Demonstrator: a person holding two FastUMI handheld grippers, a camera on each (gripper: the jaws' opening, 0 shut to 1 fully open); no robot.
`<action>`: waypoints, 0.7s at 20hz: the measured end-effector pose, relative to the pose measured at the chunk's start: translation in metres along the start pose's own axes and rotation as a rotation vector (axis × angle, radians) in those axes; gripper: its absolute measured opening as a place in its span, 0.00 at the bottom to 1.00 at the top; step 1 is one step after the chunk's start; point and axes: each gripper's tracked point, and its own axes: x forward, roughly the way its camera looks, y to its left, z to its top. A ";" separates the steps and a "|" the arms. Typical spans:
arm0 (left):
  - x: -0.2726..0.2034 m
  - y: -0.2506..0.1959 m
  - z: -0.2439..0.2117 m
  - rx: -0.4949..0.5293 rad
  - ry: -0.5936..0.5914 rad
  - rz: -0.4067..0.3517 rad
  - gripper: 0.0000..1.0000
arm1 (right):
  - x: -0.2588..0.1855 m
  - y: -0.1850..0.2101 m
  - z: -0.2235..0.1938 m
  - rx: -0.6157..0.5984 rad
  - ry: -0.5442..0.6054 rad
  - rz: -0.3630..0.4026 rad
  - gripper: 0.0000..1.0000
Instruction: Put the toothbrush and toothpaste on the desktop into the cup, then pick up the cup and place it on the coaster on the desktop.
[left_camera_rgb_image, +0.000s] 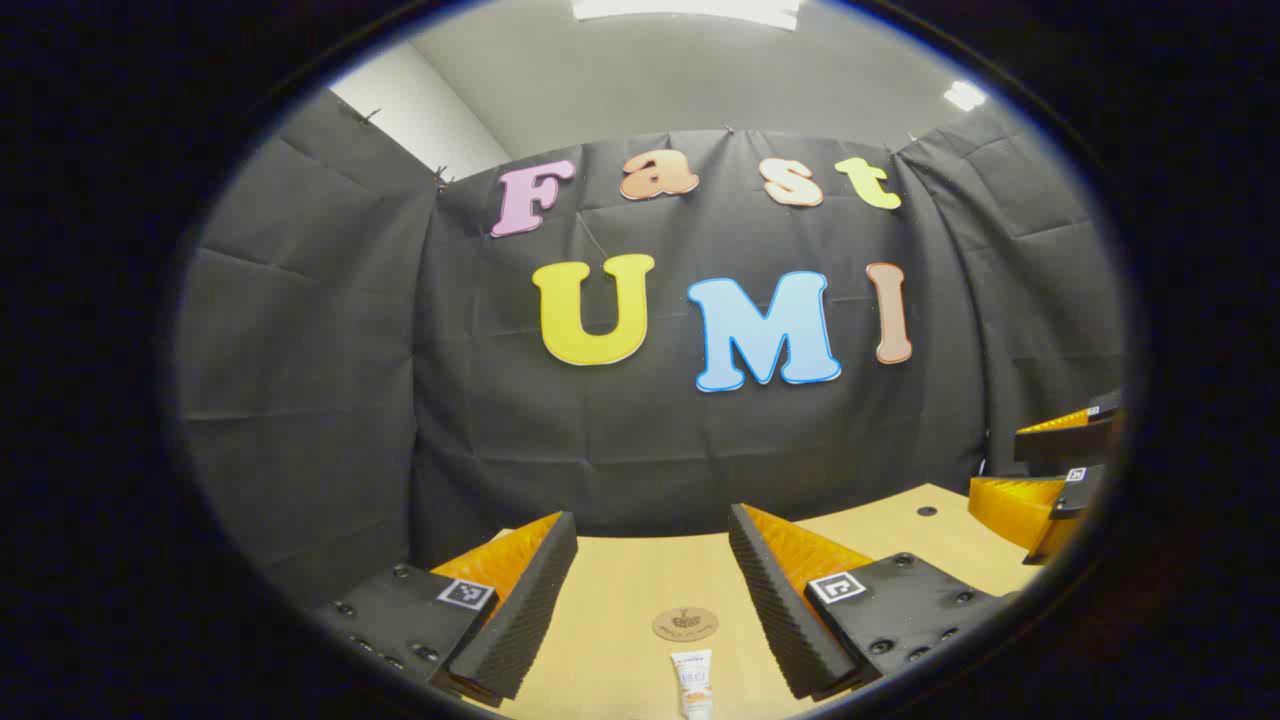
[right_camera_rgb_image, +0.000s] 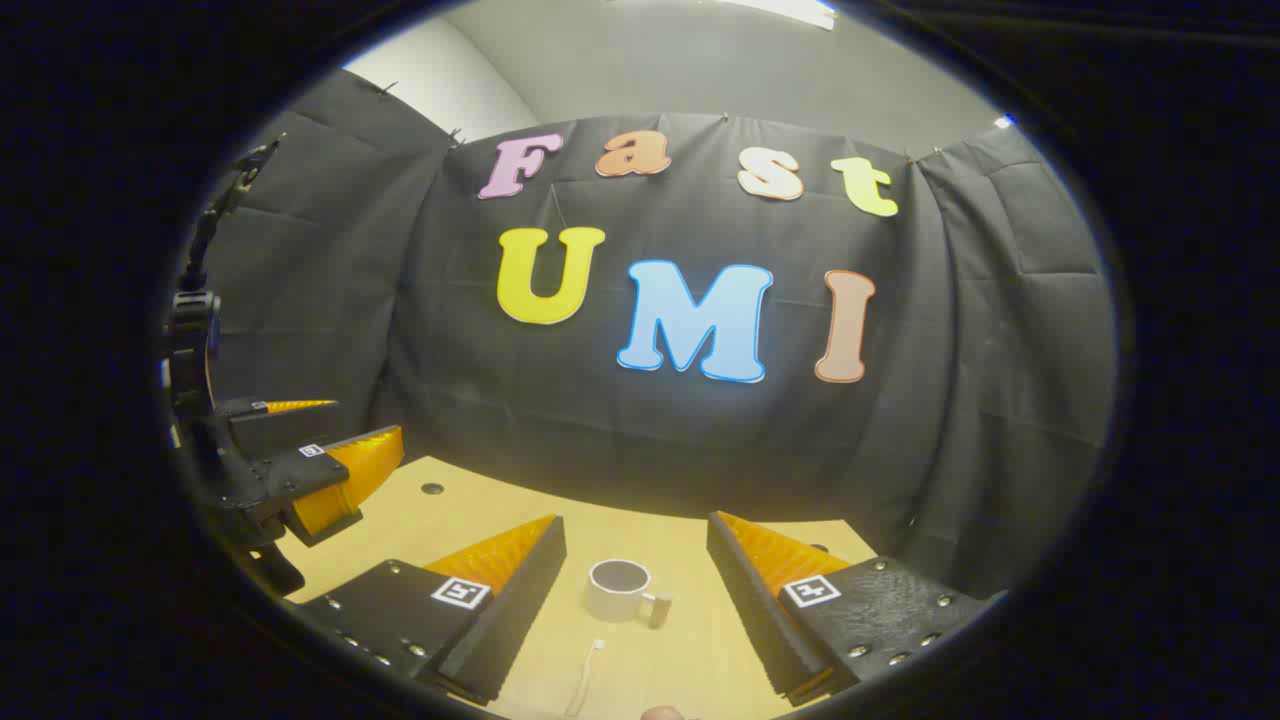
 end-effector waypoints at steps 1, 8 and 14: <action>-0.001 0.002 0.000 0.001 0.000 0.002 0.98 | 0.001 0.000 -0.001 -0.001 0.002 0.002 0.91; -0.005 0.002 -0.003 0.006 0.011 0.000 0.98 | -0.002 0.005 -0.003 0.001 0.014 0.008 0.91; -0.007 0.001 -0.001 0.027 0.002 -0.007 0.98 | -0.004 0.005 -0.006 0.011 0.027 0.008 0.91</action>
